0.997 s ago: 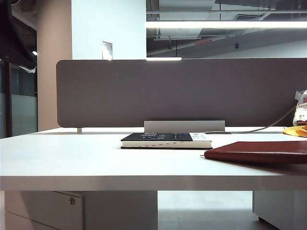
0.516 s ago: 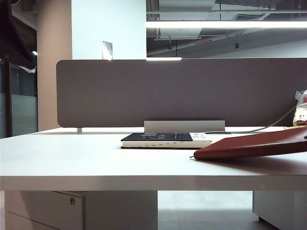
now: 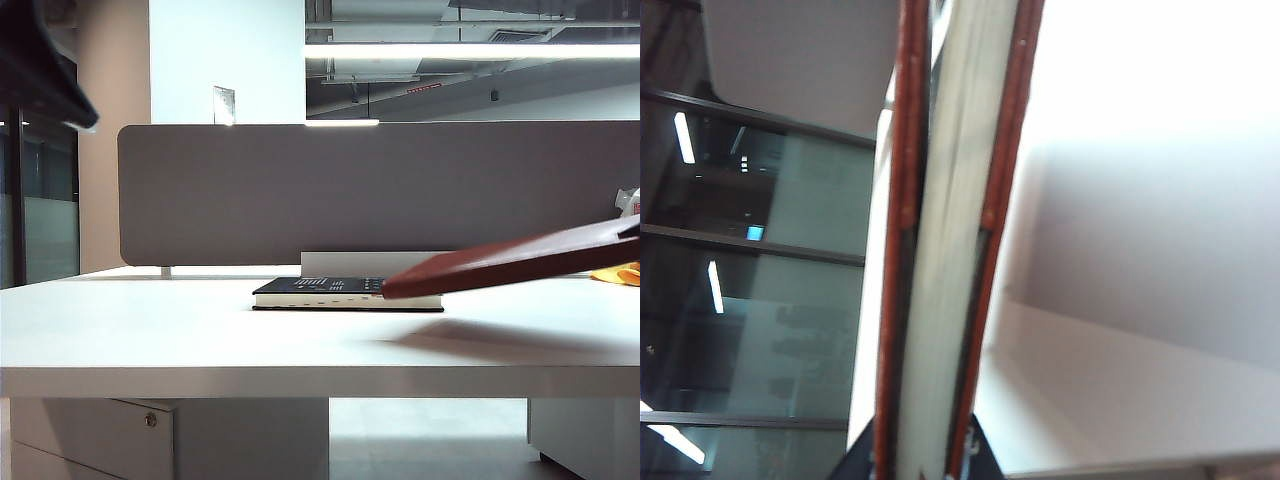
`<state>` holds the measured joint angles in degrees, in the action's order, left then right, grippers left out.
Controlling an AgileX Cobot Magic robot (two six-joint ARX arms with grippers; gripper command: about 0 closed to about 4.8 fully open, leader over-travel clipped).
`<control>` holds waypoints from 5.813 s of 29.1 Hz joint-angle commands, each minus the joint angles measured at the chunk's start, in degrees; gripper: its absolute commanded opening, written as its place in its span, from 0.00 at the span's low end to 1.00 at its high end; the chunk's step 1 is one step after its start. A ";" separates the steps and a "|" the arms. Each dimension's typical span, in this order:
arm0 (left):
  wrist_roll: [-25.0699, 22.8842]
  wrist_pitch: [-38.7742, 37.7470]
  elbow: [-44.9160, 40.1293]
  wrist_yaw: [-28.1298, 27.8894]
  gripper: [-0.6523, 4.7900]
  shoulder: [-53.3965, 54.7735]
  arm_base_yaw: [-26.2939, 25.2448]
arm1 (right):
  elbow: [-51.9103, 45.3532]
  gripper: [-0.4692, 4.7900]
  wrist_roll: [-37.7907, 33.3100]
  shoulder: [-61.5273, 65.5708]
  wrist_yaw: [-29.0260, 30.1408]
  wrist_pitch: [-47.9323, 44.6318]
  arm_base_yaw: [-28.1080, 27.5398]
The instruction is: Pick up the red book and place it on top of the black book.
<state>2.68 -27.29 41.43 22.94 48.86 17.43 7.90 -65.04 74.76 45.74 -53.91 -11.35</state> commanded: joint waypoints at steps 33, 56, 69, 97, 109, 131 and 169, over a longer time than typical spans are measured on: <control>12.59 21.33 0.52 12.98 0.11 16.63 0.07 | 27.43 0.09 -5.27 17.57 -3.63 -4.46 14.69; 12.76 20.52 0.52 13.31 0.11 16.61 0.09 | 57.18 0.09 -5.44 39.30 -3.65 15.19 18.27; 12.79 20.50 0.55 14.03 0.11 16.61 0.09 | 63.78 0.09 -4.87 42.18 -7.17 25.42 19.80; 12.79 20.52 0.59 14.86 0.11 16.61 0.09 | 65.46 0.30 -0.04 42.47 -10.01 31.39 19.12; 12.79 20.55 0.61 16.35 0.11 16.59 0.09 | 65.64 0.61 3.19 42.47 -11.41 31.39 19.02; 12.76 20.57 0.61 16.31 0.11 16.55 0.09 | 74.75 0.61 22.36 42.47 -16.17 53.35 18.95; 12.74 20.52 0.59 16.31 0.11 16.55 0.09 | 74.71 0.08 31.85 42.12 -20.15 66.14 19.12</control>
<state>15.31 -7.29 41.60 38.87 65.56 17.45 82.37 -36.01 117.62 25.54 10.33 7.68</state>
